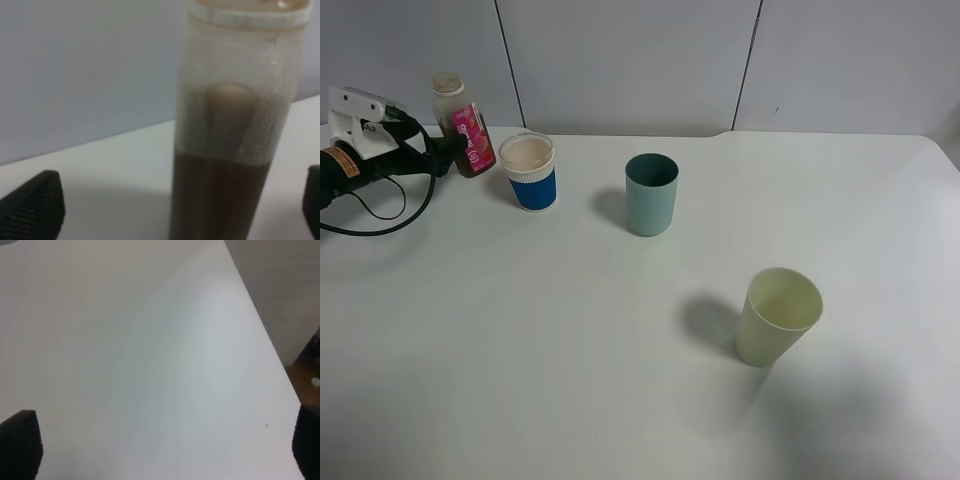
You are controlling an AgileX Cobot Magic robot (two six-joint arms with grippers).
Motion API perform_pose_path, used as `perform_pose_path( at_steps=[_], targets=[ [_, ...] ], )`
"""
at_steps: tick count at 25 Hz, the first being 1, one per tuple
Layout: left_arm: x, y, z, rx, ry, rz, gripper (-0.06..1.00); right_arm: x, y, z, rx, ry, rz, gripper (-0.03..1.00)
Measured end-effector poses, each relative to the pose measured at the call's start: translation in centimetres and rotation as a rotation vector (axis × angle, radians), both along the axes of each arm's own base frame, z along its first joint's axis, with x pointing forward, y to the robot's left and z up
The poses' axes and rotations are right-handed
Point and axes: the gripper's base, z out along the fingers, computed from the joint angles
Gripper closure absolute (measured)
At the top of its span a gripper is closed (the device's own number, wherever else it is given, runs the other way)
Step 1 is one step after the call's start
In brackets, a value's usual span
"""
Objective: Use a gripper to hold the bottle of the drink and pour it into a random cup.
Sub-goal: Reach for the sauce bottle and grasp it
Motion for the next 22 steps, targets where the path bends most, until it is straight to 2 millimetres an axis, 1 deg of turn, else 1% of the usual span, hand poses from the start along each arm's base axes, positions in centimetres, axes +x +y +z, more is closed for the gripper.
perform_pose_path(
  at_steps=[4, 8, 15, 22],
  targets=[
    [0.8, -1.3, -1.1, -0.01, 0.009, -0.025, 0.03, 0.0, 0.0, 0.0, 0.0, 0.0, 0.0, -0.03],
    [1.6, -2.3, -1.6, -0.015, 0.003, -0.042, 0.03, 0.0, 0.0, 0.0, 0.0, 0.0, 0.0, -0.03],
    [3.0, -3.2, -1.8, -0.018, -0.026, -0.052, 0.03, 0.0, 0.0, 0.0, 0.0, 0.0, 0.0, -0.03],
    [4.0, -4.0, -3.2, -0.027, -0.02, -0.058, 0.04, 0.0, 0.0, 0.0, 0.0, 0.0, 0.0, -0.03]
  ],
)
